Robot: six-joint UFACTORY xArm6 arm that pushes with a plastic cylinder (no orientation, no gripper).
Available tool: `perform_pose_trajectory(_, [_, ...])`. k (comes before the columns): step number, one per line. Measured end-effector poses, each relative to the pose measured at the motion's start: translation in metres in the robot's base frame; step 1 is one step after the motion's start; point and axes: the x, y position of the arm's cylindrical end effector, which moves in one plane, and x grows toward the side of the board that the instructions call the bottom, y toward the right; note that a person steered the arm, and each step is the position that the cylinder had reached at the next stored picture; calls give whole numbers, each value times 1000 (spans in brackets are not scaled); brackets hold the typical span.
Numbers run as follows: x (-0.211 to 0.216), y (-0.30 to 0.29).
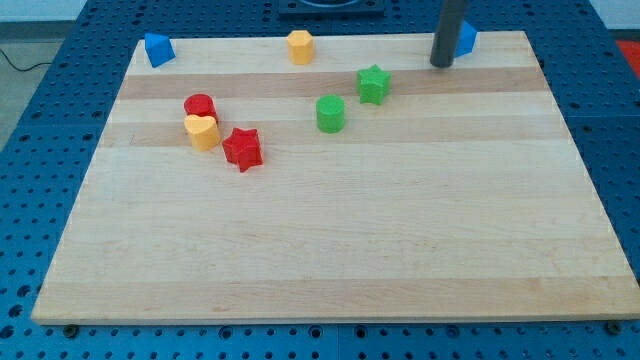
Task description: Place the green circle to the left of red circle
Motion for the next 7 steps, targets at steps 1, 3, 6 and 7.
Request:
perform_pose_trajectory(1, [30,-2])
perform_pose_trajectory(3, [44,-2])
perform_pose_trajectory(6, [94,-98])
perform_pose_trajectory(7, [88,-151])
